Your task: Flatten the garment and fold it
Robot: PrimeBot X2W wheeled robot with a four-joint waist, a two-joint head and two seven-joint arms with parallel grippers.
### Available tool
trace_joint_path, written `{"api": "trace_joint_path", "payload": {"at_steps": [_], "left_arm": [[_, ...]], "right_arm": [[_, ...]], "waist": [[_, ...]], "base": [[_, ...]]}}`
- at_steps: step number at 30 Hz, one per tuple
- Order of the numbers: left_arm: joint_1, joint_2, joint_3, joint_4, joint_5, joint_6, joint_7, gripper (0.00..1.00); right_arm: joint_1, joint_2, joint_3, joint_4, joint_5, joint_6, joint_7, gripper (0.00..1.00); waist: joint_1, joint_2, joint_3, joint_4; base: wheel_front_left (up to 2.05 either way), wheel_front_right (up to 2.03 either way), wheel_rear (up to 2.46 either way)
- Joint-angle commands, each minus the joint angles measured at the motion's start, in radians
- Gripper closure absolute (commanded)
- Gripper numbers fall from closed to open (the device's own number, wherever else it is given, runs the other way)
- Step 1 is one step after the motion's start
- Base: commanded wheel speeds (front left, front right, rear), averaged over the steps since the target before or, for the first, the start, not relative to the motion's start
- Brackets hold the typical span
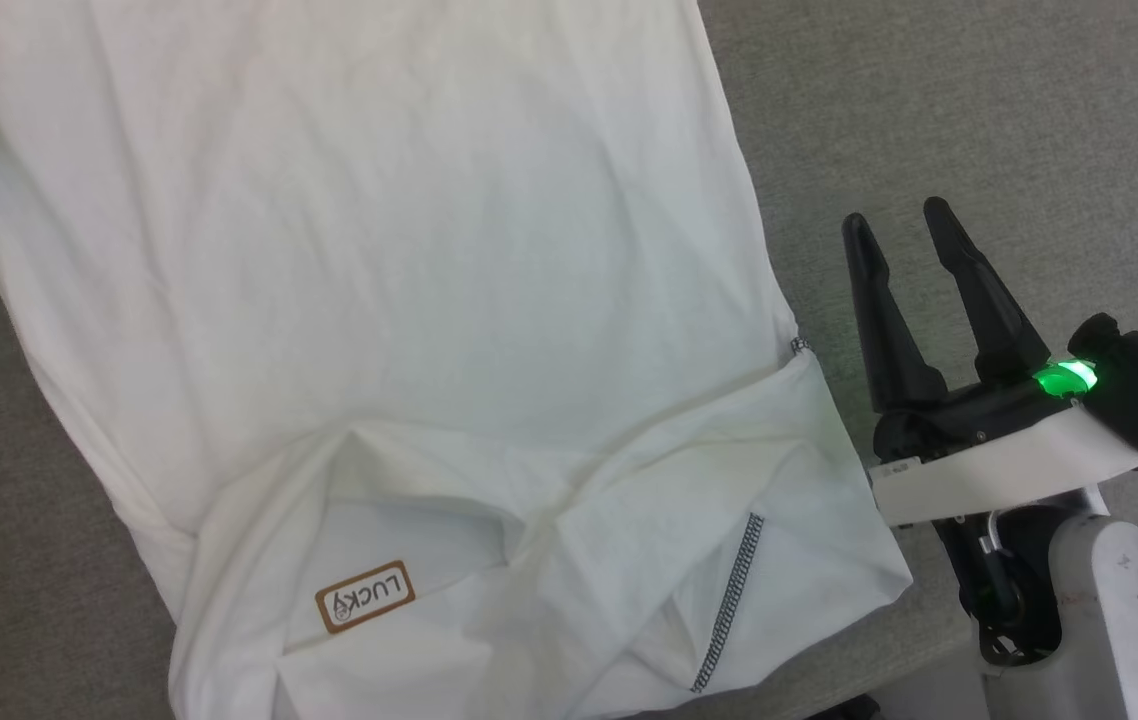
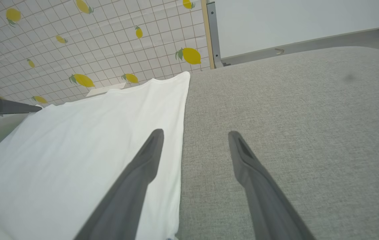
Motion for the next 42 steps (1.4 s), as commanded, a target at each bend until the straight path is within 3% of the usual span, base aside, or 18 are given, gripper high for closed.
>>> {"api": "trace_joint_path", "payload": {"at_steps": [1,6,9,15,19,26,33,42], "left_arm": [[-0.013,0.012,0.002,-0.005,0.000,0.018,0.020,0.00],[0.003,0.025,0.002,-0.017,-0.001,0.066,0.109,0.00],[0.009,0.032,-0.006,-0.037,0.001,0.070,0.135,1.00],[0.005,0.034,-0.022,-0.077,0.007,0.058,0.120,1.00],[-0.013,0.016,-0.043,-0.087,0.010,0.049,0.112,1.00],[-0.059,-0.034,-0.082,-0.096,0.005,0.023,0.080,1.00],[-0.114,-0.102,-0.119,-0.091,-0.007,-0.017,0.011,1.00],[-0.156,-0.163,-0.154,-0.055,-0.016,-0.054,-0.064,1.00]], "right_arm": [[-0.018,0.002,0.001,0.000,0.007,-0.002,-0.009,0.00],[-0.030,0.003,0.005,0.003,0.011,-0.002,-0.010,0.00],[-0.045,0.003,0.008,0.003,0.003,-0.002,-0.001,0.00],[-0.175,-0.004,0.018,0.004,-0.063,-0.002,0.068,0.00],[-0.370,-0.041,0.023,0.060,-0.080,-0.002,0.145,0.00],[-0.747,-0.050,-0.022,0.359,-0.025,-0.002,0.317,0.00],[-0.989,-0.060,-0.124,0.649,-0.138,-0.002,0.546,0.00],[-1.122,-0.066,-0.215,0.769,-0.295,-0.002,0.833,0.00]], "waist": [[-0.0002,0.0000,0.038,-0.032],[-0.0002,0.0000,0.055,-0.028],[-0.0002,0.0000,0.061,-0.023],[-0.0002,0.0000,0.078,-0.008],[-0.0002,0.0000,0.092,0.016],[-0.0002,0.0000,0.124,0.090],[-0.0002,0.0000,0.162,0.191],[-0.0002,0.0000,0.195,0.265]], "base": [[0.00,0.00,0.00],[0.00,0.00,0.00],[0.00,0.00,0.00],[0.00,0.00,0.00],[0.00,0.00,0.00],[0.00,0.00,0.00],[0.00,0.00,0.00],[0.00,0.00,0.00]]}}
